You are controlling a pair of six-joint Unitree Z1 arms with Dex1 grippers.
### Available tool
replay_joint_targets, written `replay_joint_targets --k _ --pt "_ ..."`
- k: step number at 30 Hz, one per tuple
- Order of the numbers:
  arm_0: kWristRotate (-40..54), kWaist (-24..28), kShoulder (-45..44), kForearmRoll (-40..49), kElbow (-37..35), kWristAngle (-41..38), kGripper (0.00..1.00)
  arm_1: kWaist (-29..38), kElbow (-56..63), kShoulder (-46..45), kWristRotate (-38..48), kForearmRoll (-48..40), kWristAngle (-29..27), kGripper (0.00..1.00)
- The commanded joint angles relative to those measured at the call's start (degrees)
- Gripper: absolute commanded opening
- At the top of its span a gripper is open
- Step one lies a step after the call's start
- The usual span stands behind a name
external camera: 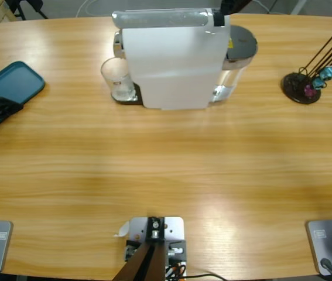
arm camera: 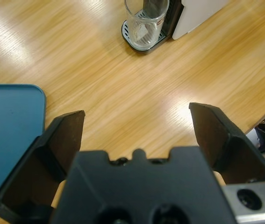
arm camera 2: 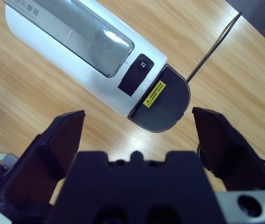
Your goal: Pour coffee
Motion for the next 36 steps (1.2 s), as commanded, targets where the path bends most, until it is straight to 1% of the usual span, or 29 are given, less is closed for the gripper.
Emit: replay_joint_targets --k 1,4,7,10,13,16,18,20,22,25,29,33,36 --pt "-0.55 -0.15 0.28 -3.88 3.93 -0.04 0.965 0.32 8.71 -6.93 -0.43 -6.13 -0.99 1.0" --pt "-0.88 -0.15 0.24 -4.83 4.34 -0.05 0.964 0.97 22.74 -16.33 -0.41 -16.76 -1.01 1.0" --pt "-2.1 -0.15 0.08 -5.28 4.65 -0.26 0.964 1.34 33.12 -22.98 -0.36 -21.81 -0.94 1.0" --pt "-2.91 -0.15 -0.9 -6.94 5.83 -0.51 0.964 1.65 45.32 -30.92 -0.52 -30.35 -0.9 1.0" --pt "-3.79 -0.15 -2.26 -8.82 7.43 -0.7 0.964 1.74 54.13 -36.32 -0.52 -36.91 -0.39 1.0" --pt "-3.7 -0.15 -4.77 -16.2 13.27 -0.81 0.947 1.74 62.59 -40.82 -1.1 -45.12 1.36 1.0" --pt "-0.04 -0.15 -7.39 -23.74 19.14 -2.27 0.932 1.74 68.09 -43.6 -1.4 -50.79 2.24 1.0" --pt "1.21 -0.15 -10.04 -28.87 23.94 -2.34 0.935 1.74 70.86 -44.97 -1.4 -51.48 2.79 1.0" --pt "1.37 -0.15 -11.4 -31.14 26.06 -2.29 0.936 1.74 73.62 -46.64 -1.98 -51.66 3.77 1.0" --pt "1.61 -0.17 -12.49 -33.74 27.37 -2.44 0.941 1.74 77.54 -49.61 -2.8 -53.36 4.28 1.0" --pt "1.65 -0.15 -11.55 -36.7 29.25 -4.24 0.936 1.74 82.01 -53.46 -2.8 -57.33 4.63 1.0" --pt "1.65 -0.18 -9.48 -38.58 29.9 -5.59 0.937 1.74 83.4 -52.89 -2.8 -59.21 4.7 1.0" --pt "1.65 -0.15 -9.59 -38.68 30.14 -7.54 0.941 1.74 84.28 -51.33 -2.8 -61.2 4.63 1.0"
